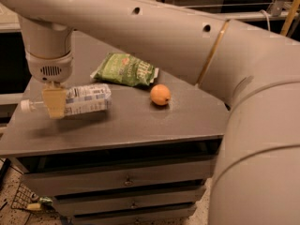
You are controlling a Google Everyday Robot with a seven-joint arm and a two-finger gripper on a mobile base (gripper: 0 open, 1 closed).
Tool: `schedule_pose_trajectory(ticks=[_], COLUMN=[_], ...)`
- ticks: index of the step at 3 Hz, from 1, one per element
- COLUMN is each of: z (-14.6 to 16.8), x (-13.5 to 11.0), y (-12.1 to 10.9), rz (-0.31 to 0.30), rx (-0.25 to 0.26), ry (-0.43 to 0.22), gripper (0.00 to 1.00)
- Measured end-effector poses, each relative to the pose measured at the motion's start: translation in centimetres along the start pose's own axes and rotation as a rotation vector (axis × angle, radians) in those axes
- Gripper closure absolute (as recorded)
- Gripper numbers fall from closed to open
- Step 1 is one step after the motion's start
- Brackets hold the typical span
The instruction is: Place blue plastic bottle upright
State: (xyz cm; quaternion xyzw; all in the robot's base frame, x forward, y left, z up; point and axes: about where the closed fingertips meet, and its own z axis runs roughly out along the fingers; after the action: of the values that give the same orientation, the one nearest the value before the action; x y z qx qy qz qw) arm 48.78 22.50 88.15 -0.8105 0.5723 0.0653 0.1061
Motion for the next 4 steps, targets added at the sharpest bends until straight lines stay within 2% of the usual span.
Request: schedule_pose_trajectory(ticks=[1,2,3,4], z=[-4.3,-6.7,-9.1,-10.7], x=[0.2,0.5,0.4,0.0], y=[-1.4,-2.1,-2.7,-2.6], rz=[-0.028,-0.043,-0.085,-0.168], rx=[0.059,0.076,0.069,0.11], ry=[-0.269,-0.478,-0.736,-0.779], gripper=[1.0,1.0,1.0,1.0])
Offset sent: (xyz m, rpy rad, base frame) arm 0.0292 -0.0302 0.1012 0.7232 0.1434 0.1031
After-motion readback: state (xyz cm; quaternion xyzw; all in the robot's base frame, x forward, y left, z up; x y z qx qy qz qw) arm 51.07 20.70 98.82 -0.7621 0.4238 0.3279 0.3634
